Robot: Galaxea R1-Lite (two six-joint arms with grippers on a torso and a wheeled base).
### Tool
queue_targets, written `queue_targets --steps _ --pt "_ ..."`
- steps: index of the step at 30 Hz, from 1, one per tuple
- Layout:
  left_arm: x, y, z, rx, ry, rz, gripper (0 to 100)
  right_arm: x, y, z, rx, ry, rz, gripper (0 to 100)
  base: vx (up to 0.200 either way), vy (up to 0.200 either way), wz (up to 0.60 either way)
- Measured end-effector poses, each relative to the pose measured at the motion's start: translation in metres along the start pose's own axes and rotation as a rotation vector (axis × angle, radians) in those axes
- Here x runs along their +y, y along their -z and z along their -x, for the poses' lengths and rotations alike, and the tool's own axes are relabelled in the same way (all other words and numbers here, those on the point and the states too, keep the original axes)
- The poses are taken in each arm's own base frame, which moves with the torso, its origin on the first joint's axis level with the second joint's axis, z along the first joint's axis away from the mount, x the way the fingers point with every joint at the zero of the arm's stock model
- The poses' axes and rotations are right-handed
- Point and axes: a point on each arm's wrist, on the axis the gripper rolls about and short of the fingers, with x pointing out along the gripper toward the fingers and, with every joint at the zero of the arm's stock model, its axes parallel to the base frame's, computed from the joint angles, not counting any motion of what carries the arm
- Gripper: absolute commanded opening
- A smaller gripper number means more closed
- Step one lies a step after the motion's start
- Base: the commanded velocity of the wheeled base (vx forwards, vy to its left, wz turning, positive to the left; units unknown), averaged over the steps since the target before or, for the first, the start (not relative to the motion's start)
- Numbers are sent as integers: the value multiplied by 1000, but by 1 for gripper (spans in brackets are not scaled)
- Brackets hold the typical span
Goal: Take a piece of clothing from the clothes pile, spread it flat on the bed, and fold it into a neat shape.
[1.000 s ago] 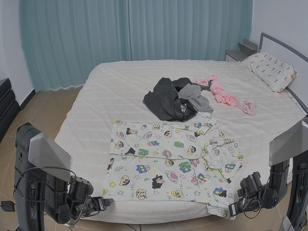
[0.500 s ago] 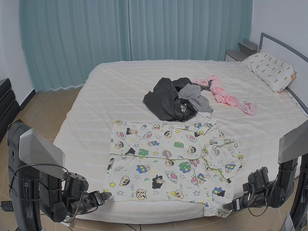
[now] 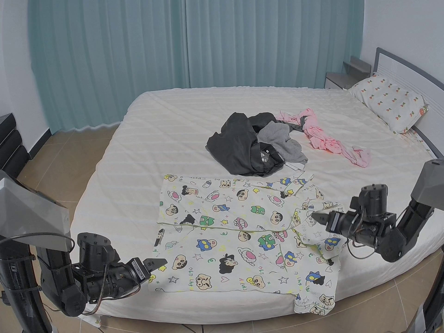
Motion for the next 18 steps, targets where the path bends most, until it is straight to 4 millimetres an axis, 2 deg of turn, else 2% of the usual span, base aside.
queue_targets --steps 5,6,14,18 --pt "-3 -2 3 -1 23 5 100 16 -23 -36 -52 -38 -144 100 200 0 0" --pt "-4 -2 3 -1 27 6 100 19 -26 -45 -56 -42 -176 100 0 0 0" --pt "-5 -2 4 0 39 11 100 22 -20 -117 21 12 -300 100 0 0 0" --pt "-4 -2 4 3 35 14 100 20 -14 -142 70 54 -319 100 0 0 0"
